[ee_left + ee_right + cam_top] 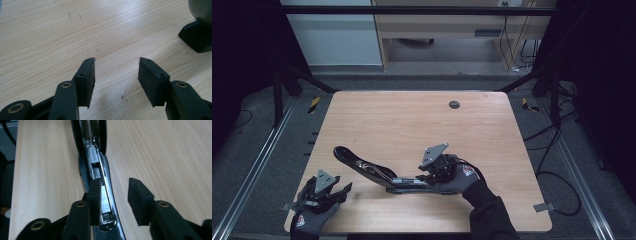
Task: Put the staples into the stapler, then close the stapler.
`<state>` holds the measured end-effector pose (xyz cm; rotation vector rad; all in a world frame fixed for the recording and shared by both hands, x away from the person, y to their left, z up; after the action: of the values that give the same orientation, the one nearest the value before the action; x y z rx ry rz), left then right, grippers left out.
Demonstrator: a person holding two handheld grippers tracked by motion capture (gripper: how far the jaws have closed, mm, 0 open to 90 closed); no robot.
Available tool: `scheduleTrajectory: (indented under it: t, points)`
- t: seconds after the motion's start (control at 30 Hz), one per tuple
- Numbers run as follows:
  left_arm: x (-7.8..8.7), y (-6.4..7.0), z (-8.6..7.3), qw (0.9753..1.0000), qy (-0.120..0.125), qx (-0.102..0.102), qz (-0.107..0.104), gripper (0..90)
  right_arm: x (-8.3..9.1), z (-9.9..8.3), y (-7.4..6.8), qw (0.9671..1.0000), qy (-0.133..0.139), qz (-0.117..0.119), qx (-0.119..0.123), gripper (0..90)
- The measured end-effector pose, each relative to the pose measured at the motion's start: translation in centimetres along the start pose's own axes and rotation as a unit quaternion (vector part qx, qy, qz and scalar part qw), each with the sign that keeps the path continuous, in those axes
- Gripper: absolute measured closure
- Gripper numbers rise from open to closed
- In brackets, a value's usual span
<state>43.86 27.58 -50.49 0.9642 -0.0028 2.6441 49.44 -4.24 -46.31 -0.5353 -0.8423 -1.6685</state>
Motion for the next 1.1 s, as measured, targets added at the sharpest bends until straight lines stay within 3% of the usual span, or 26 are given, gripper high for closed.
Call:
scheduleTrajectory:
  t: [0.17, 0.37, 0.53, 0.67, 0.73, 0.77, 0.93, 1.03, 1.1]
  points:
    - [0.2, 0.1, 0.1, 0.9999, 0.008, 0.005, -0.006, 47.1, 0.7, -0.7, 0.3, 0.9984, 0.013, -0.036, -0.042, 57.3]
    - [0.3, 0.4, 0.3, 0.9997, 0.015, 0.006, -0.019, 46.6, 2.0, -2.2, 0.6, 0.9917, 0.023, -0.088, -0.09, 52.7]
    - [0.4, 0.8, 0.4, 0.9994, 0.017, 0.002, -0.03, 45.5, 3.4, -3.7, 0.7, 0.982, 0.038, -0.126, -0.135, 44.5]
    - [0.5, 1.0, 0.5, 0.999, 0.022, 0.005, -0.039, 44.1, 4.7, -5.2, 0.7, 0.9687, 0.065, -0.167, -0.171, 38.2]
    - [0.6, 1.1, 0.6, 0.9986, 0.026, 0.009, -0.046, 43.3, 5.3, -5.9, 0.7, 0.9641, 0.07, -0.184, -0.178, 34.6]
    - [0.7, 1.1, 0.7, 0.9985, 0.027, 0.009, -0.047, 42.9, 5.6, -6.4, 0.6, 0.96, 0.07, -0.201, -0.182, 32.1]
    - [1.0, 1.6, 0.9, 0.9978, 0.035, 0.007, -0.055, 41.0, 6.2, -8.1, -0.2, 0.9533, 0.053, -0.226, -0.192, 31.5]
    - [1.2, 1.9, 1.1, 0.9972, 0.042, 0.005, -0.062, 39.2, 6.5, -8.9, -0.8, 0.9478, 0.049, -0.234, -0.211, 31.1]
    - [1.3, 2.1, 1.2, 0.9967, 0.044, 0.008, -0.068, 38.6, 6.6, -9.3, -1.1, 0.9462, 0.045, -0.236, -0.216, 30.8]
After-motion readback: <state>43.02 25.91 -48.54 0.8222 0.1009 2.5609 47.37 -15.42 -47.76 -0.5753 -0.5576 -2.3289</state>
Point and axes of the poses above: each handheld gripper's, and its own axes: x roughly backward along the jaws, z roughly out of its top, y roughly to its right, the point moved 5 cm from there along -x, roughly forward along the jaws, and after that the axes turned 15 degrees about x, right-handed, at the moved point
